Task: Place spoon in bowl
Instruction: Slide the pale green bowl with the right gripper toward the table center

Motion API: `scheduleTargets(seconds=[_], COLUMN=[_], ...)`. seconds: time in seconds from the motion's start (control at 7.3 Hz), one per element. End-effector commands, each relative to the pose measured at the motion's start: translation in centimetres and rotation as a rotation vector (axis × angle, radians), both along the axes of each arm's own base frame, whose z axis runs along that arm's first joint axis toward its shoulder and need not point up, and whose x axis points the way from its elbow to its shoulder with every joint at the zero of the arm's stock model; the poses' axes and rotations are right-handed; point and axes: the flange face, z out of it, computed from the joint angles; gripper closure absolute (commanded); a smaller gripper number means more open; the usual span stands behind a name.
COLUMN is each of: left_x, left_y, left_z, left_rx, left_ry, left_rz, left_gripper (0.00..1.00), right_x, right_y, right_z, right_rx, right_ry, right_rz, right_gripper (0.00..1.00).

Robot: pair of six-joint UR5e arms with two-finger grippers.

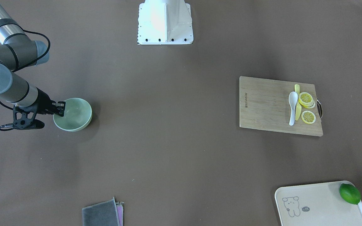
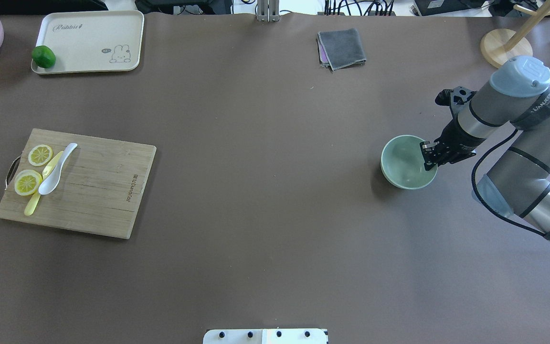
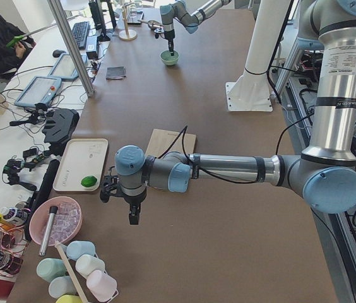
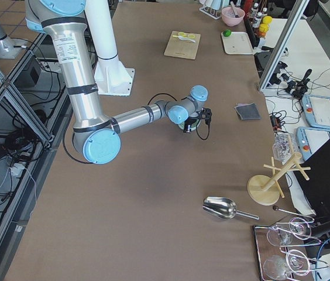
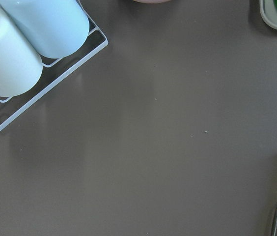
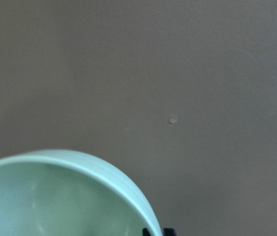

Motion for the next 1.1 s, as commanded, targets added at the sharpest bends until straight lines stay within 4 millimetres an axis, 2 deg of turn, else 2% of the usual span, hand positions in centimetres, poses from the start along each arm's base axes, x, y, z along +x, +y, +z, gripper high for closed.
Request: scheduleTargets(seconds=[0.0, 0.27, 0.55, 0.68, 0.96], left_x=[0.1, 0.5, 0.5, 0.5, 0.5], left_y=[0.0, -0.3, -0.3, -0.3, -0.3], left_z=[-0.2, -0.3, -0.5, -0.5, 0.4], left_rx=[0.001, -0.011, -0.007, -0.007, -0.021], left_ry=[0.009, 0.065, 0.067, 0.067, 0.066], left_rz=[0.002, 0.010, 0.010, 0.010, 0.011], left_gripper=[0.02, 0.02, 0.02, 0.02, 0.02], right_x=[0.0, -2.4, -5.5, -7.9, -13.6], right_y=[-0.9, -1.7, -1.1, -1.1, 1.0], right_z=[-3.0, -8.4, -11.9, -14.5, -19.8], right_rx=[-0.069, -0.120, -0.102, -0.115, -0.104], right_ry=[-0.065, -0.131, -0.161, -0.177, -0.194], right_rz=[0.025, 0.067, 0.034, 0.029, 0.015], right_gripper=[1.00, 1.00, 1.00, 1.00, 1.00])
